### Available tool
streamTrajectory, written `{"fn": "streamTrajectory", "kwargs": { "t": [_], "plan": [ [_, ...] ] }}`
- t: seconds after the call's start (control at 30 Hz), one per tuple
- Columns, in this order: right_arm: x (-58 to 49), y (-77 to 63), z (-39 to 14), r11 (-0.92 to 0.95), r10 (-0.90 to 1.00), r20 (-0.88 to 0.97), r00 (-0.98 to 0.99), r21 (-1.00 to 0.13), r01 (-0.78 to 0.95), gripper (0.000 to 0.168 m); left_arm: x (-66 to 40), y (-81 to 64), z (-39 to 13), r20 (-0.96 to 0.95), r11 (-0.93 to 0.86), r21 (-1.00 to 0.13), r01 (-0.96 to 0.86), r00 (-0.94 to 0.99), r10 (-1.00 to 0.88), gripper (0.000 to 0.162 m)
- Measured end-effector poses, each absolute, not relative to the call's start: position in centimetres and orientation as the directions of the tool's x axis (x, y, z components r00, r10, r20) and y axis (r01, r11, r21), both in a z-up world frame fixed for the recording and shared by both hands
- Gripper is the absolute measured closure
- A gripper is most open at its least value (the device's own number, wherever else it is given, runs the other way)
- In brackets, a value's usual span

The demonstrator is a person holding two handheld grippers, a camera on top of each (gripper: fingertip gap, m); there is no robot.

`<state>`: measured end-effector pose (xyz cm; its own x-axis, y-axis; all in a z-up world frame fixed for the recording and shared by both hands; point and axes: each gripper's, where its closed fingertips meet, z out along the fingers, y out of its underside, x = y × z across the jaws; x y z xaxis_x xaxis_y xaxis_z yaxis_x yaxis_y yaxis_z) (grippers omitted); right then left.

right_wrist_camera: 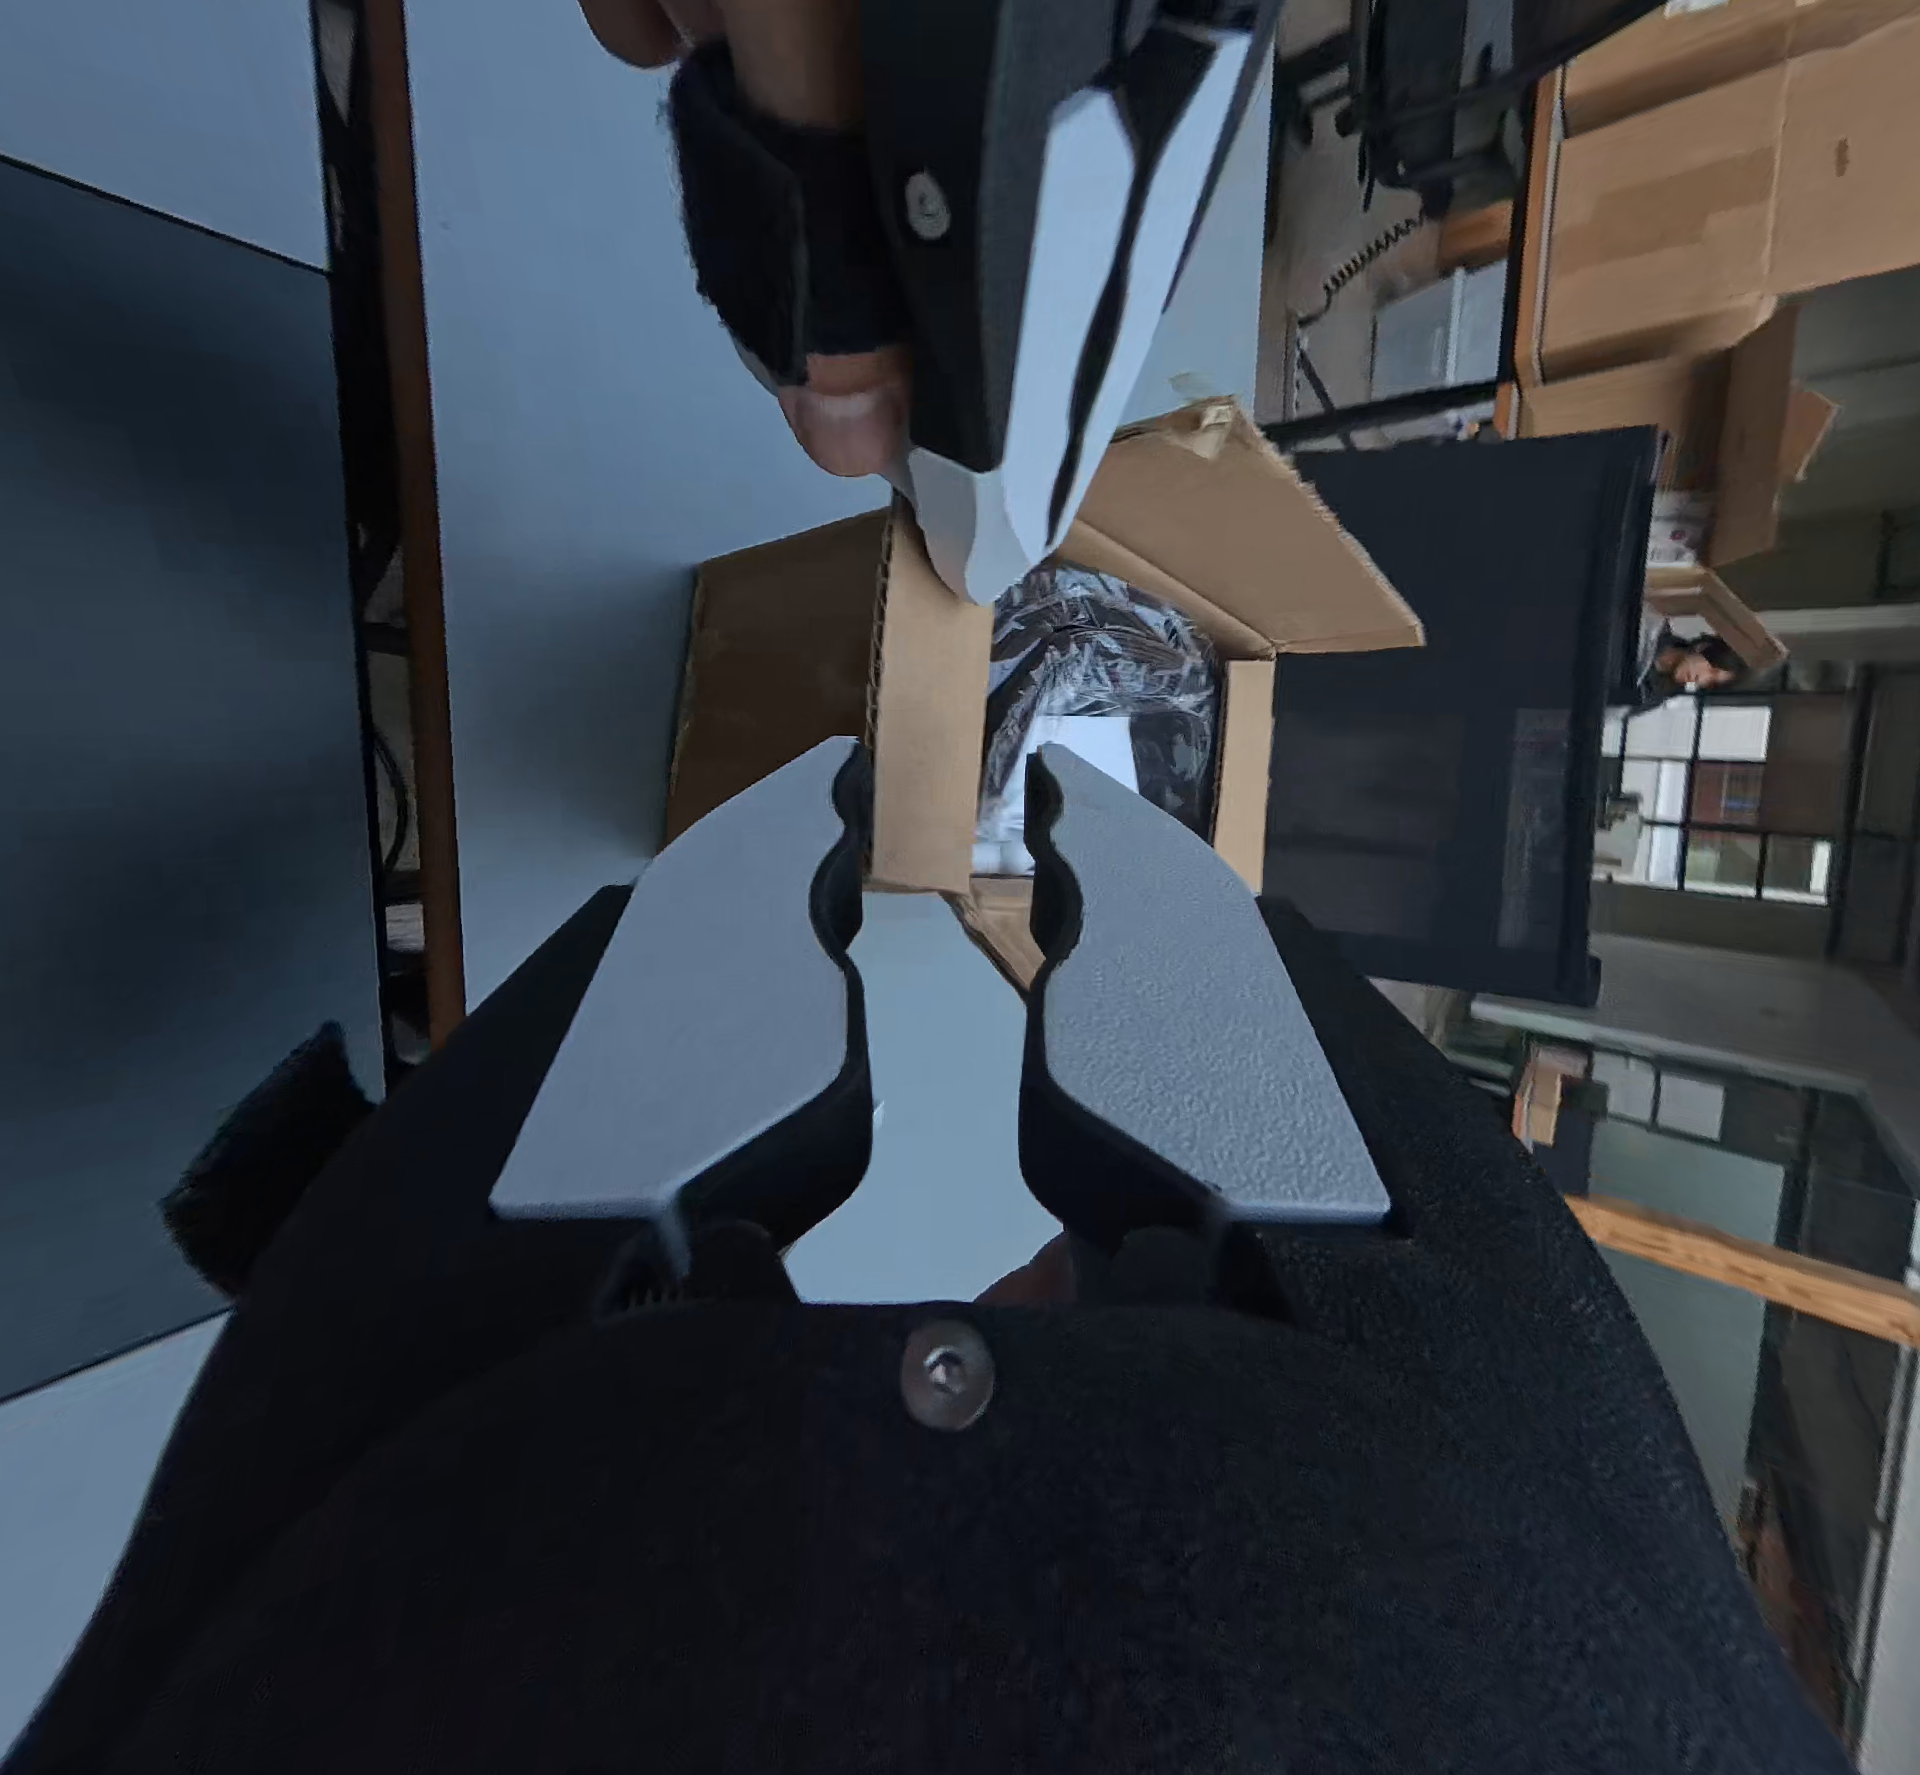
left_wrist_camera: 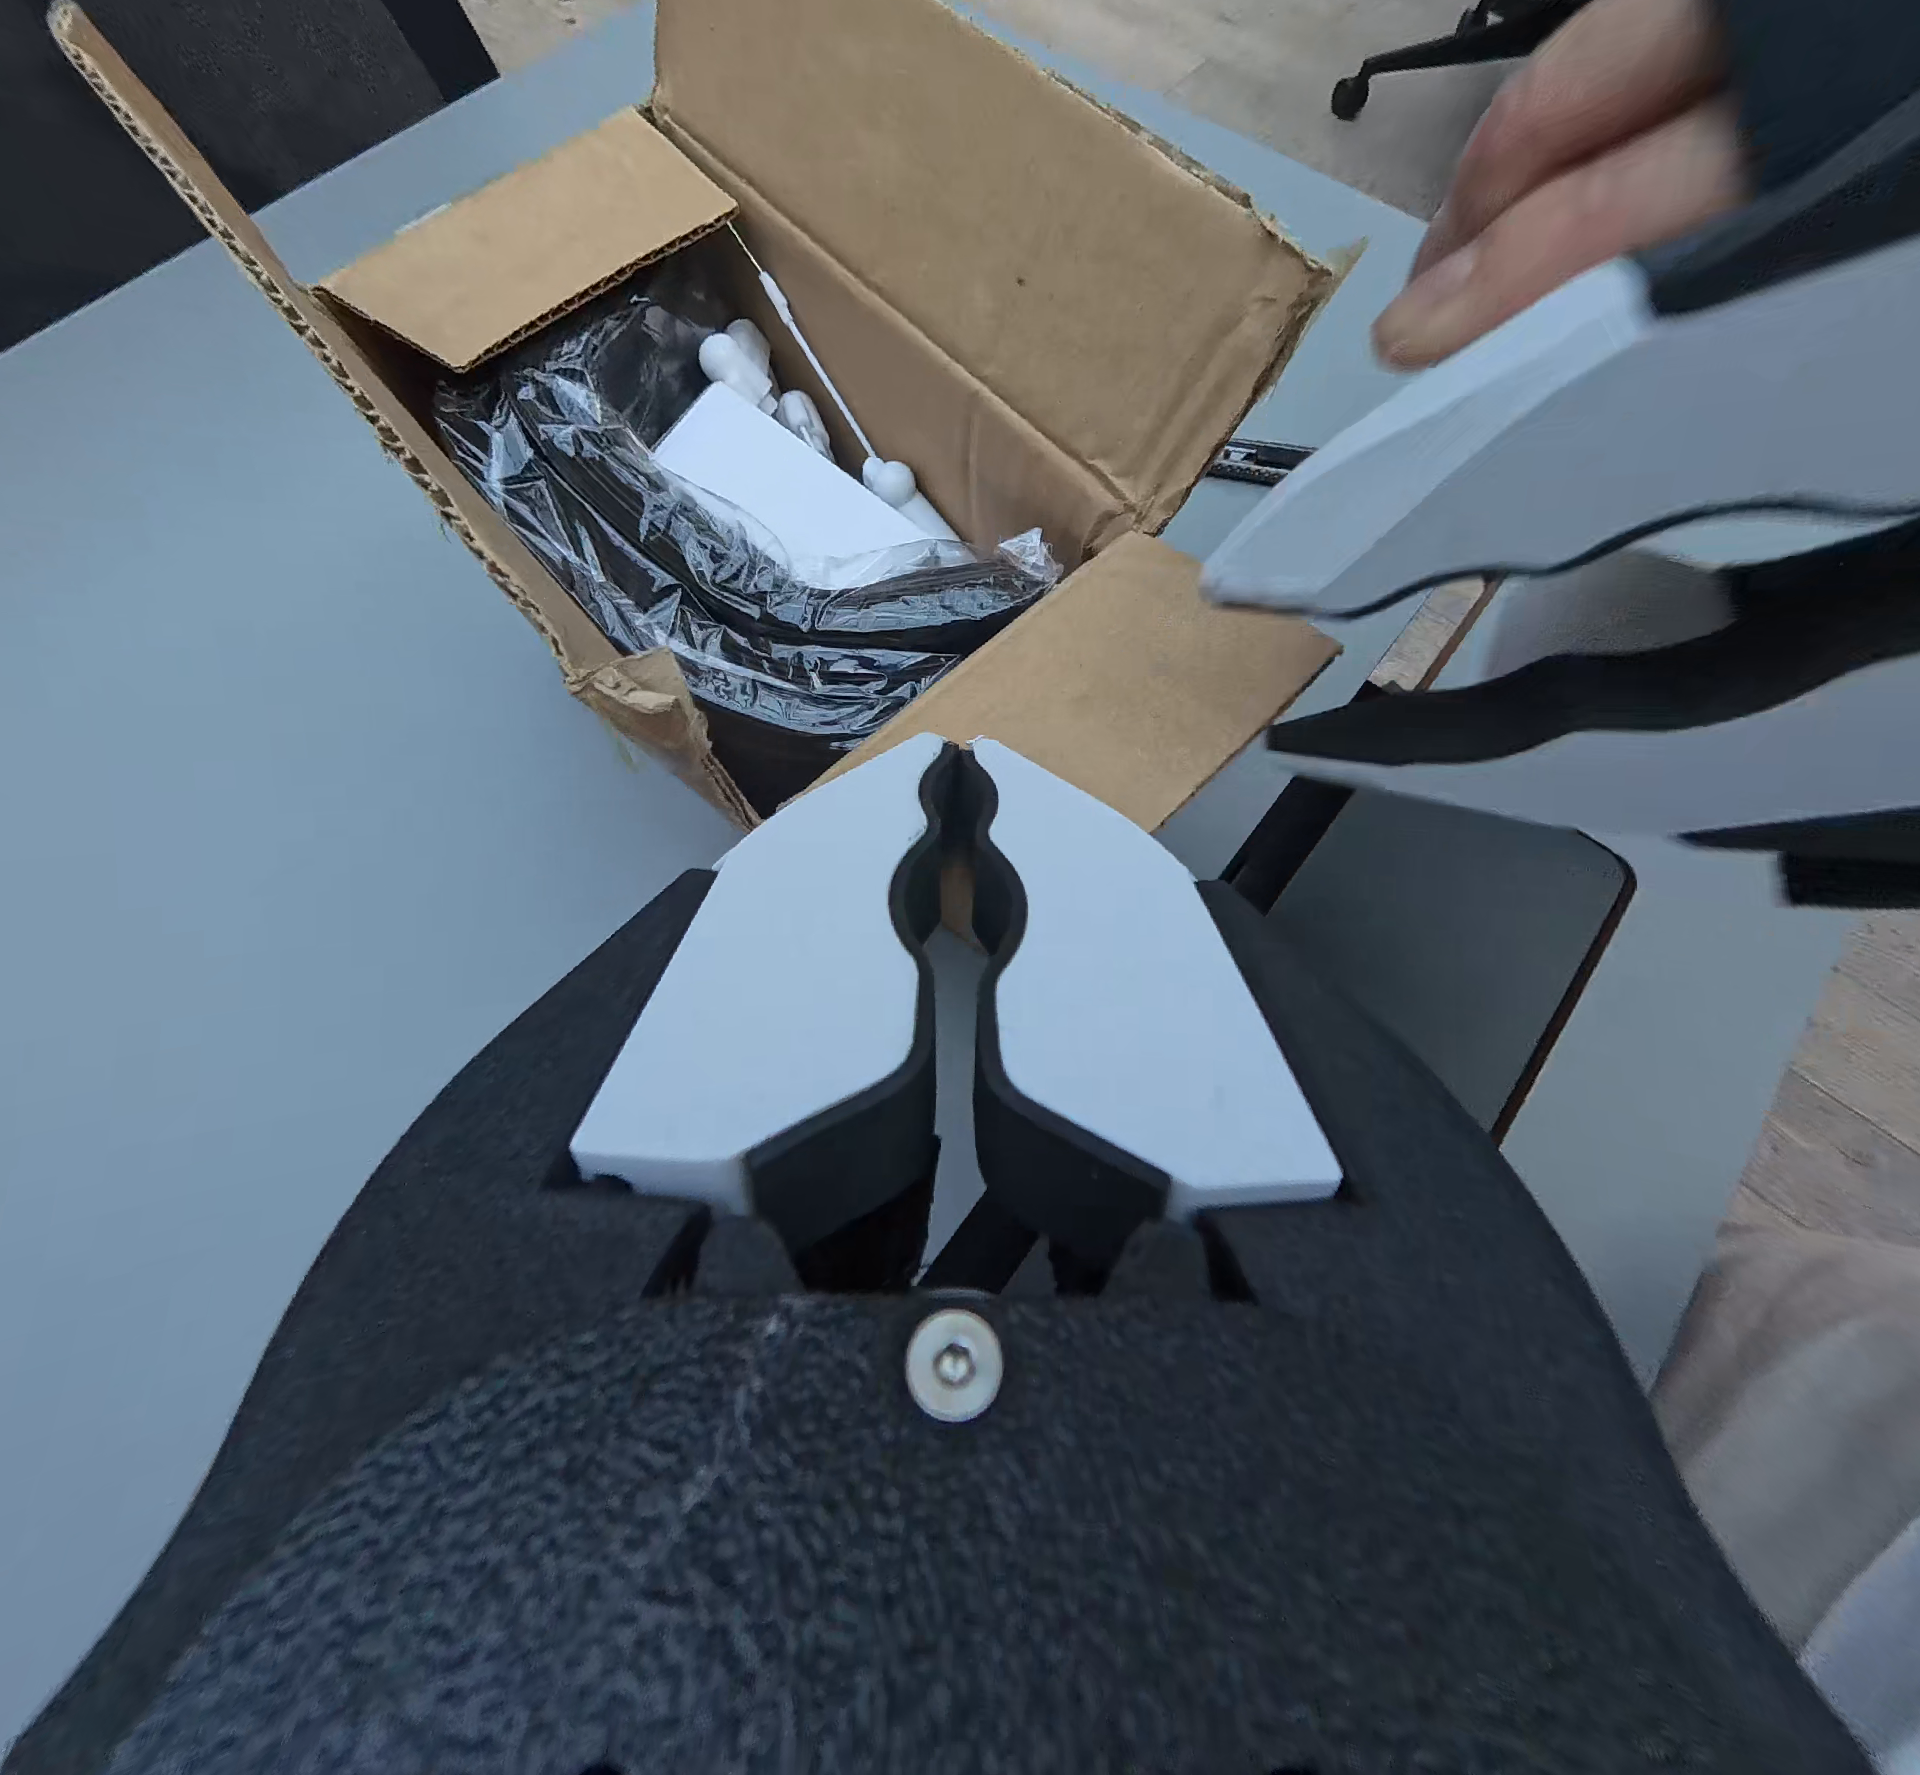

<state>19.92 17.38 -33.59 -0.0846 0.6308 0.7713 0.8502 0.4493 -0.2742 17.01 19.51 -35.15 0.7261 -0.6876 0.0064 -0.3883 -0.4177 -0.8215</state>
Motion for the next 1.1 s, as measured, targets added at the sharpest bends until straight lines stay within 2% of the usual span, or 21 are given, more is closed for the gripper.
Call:
{"fn": "streamTrajectory", "kwargs": {
  "t": [0.1, 0.17, 0.23, 0.3, 0.37, 0.43, 0.5, 0.57, 0.67, 0.77, 0.87, 0.97, 1.1],
  "plan": [
    [21.2, 18.9, -28.2, 0.493, 0.608, 0.791, -0.064, -0.314, 0.811, 0.143, 16.6, 19.5, -35.4, -0.014, -0.419, -0.815, -0.400, 0.737, -0.676, 0.162],
    [21.8, 23.5, -25.3, 0.393, 0.674, 0.738, 0.027, -0.390, 0.833, 0.126, 16.5, 19.5, -35.3, -0.007, -0.438, -0.805, -0.399, 0.745, -0.667, 0.162],
    [21.6, 28.4, -25.5, 0.221, 0.810, 0.578, 0.100, -0.457, 0.861, 0.104, 16.7, 19.6, -35.3, -0.005, -0.452, -0.795, -0.405, 0.749, -0.662, 0.162],
    [21.4, 32.6, -28.0, 0.156, 0.876, 0.480, 0.044, -0.368, 0.916, 0.093, 16.9, 19.6, -35.4, -0.019, -0.458, -0.784, -0.419, 0.753, -0.658, 0.162],
    [21.7, 35.2, -31.3, 0.206, 0.893, 0.438, -0.099, -0.205, 0.957, 0.086, 16.9, 19.5, -35.6, -0.030, -0.462, -0.778, -0.425, 0.760, -0.649, 0.162],
    [21.5, 36.4, -33.8, 0.268, 0.893, 0.398, -0.208, -0.102, 0.958, 0.084, 16.9, 19.5, -35.6, -0.037, -0.465, -0.777, -0.424, 0.768, -0.639, 0.162],
    [21.0, 37.1, -35.2, 0.324, 0.877, 0.389, -0.284, -0.040, 0.945, 0.094, 17.1, 19.5, -35.7, -0.043, -0.464, -0.775, -0.429, 0.768, -0.639, 0.162],
    [20.6, 37.6, -35.7, 0.374, 0.860, 0.371, -0.349, 0.005, 0.927, 0.113, 17.2, 19.6, -35.6, -0.053, -0.462, -0.772, -0.437, 0.768, -0.638, 0.162],
    [21.1, 37.1, -36.4, 0.416, 0.878, 0.229, -0.420, 0.070, 0.907, 0.128, 17.4, 19.6, -35.7, -0.059, -0.460, -0.772, -0.440, 0.769, -0.637, 0.162],
    [20.9, 36.4, -35.3, 0.433, 0.899, 0.074, -0.431, -0.005, 0.902, 0.146, 16.9, 19.6, -35.8, -0.081, -0.459, -0.759, -0.461, 0.767, -0.637, 0.162],
    [20.7, 36.6, -33.5, 0.271, 0.948, -0.136, -0.289, -0.135, 0.953, 0.157, 16.6, 19.7, -35.8, -0.048, -0.480, -0.759, -0.440, 0.774, -0.632, 0.162],
    [20.3, 38.3, -31.8, 0.012, 0.931, -0.349, -0.105, -0.259, 0.966, 0.164, 16.5, 19.8, -35.9, -0.062, -0.488, -0.744, -0.456, 0.774, -0.630, 0.162],
    [20.6, 42.5, -32.5, -0.299, 0.868, -0.485, 0.105, -0.342, 0.891, 0.168, 16.8, 19.8, -35.8, -0.075, -0.489, -0.739, -0.464, 0.777, -0.625, 0.162]
  ]
}}
